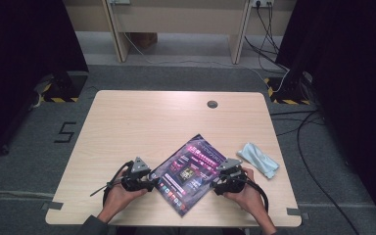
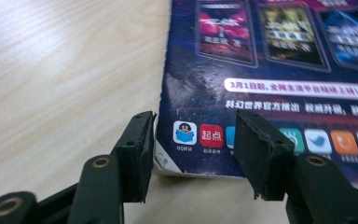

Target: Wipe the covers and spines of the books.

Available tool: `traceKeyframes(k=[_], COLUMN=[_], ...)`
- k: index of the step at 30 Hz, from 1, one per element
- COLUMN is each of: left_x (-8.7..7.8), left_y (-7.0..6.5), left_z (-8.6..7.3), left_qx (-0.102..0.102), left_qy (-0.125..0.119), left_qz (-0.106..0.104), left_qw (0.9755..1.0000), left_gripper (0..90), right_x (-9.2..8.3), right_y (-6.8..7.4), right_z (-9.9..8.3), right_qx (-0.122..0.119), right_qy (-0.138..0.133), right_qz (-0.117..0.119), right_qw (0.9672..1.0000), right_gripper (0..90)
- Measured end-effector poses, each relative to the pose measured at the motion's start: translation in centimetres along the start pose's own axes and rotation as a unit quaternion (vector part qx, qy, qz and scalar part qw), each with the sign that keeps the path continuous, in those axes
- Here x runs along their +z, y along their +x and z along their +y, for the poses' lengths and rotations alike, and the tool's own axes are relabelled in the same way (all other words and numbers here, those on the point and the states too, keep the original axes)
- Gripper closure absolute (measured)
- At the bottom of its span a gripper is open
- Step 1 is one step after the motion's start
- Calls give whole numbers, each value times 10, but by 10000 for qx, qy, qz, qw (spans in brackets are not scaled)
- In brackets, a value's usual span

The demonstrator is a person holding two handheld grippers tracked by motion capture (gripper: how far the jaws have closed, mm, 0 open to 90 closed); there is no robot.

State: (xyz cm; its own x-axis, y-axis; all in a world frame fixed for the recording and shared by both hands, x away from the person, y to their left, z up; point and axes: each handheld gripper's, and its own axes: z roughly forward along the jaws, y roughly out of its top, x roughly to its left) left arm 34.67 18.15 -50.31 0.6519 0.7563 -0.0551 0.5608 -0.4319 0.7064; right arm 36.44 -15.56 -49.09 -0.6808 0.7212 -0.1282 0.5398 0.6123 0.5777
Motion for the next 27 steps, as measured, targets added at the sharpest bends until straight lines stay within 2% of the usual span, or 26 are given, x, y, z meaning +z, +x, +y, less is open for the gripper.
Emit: traceKeyframes(k=[6, 9, 10, 14, 17, 18, 19, 20, 21, 25, 26, 27], left_x=[-8, -11, -13, -13, -11, -11, -12, -11, -11, -11, -11, -10], left_y=[-14, -20, -25, -34, -41, -42, -43, -43, -43, -46, -47, -47], left_z=[-9, -14, -16, -17, -17, -16, -16, -16, -16, -15, -15, -15], left_qx=[-193, -264, -255, -211, -65, -3, 28, 14, 7, 51, 76, 106], left_qy=[83, 107, 121, 142, 176, 185, 197, 186, 180, 172, 178, 178], left_qz=[-231, -454, -550, -691, -745, -742, -767, -810, -824, -846, -846, -848], left_qw=[9995, 9986, 9981, 9973, 9970, 9971, 9969, 9965, 9964, 9963, 9962, 9962], left_gripper=[469, 469, 469, 465, 472, 476, 477, 482, 491, 492, 492, 492], right_x=[7, 10, 13, 19, 23, 23, 21, 17, 14, 10, 13, 13], right_y=[-10, -15, -20, -28, -31, -32, -32, -31, -30, -22, -17, -17], right_z=[8, 12, 14, 20, 26, 26, 27, 26, 26, 24, 21, 21], right_qx=[61, 106, 149, 243, 284, 290, 376, 495, 524, 599, 477, 477], right_qy=[33, 22, 30, 17, 11, -6, -41, -121, -177, -162, -78, -78], right_qz=[-176, -267, -313, -418, -530, -494, -361, -44, 121, 319, 429, 429], right_qw=[9998, 9996, 9994, 9988, 9982, 9984, 9986, 9987, 9984, 9976, 9979, 9979], right_gripper=[263, 269, 268, 275, 328, 327, 317, 329, 331, 332, 331, 331])
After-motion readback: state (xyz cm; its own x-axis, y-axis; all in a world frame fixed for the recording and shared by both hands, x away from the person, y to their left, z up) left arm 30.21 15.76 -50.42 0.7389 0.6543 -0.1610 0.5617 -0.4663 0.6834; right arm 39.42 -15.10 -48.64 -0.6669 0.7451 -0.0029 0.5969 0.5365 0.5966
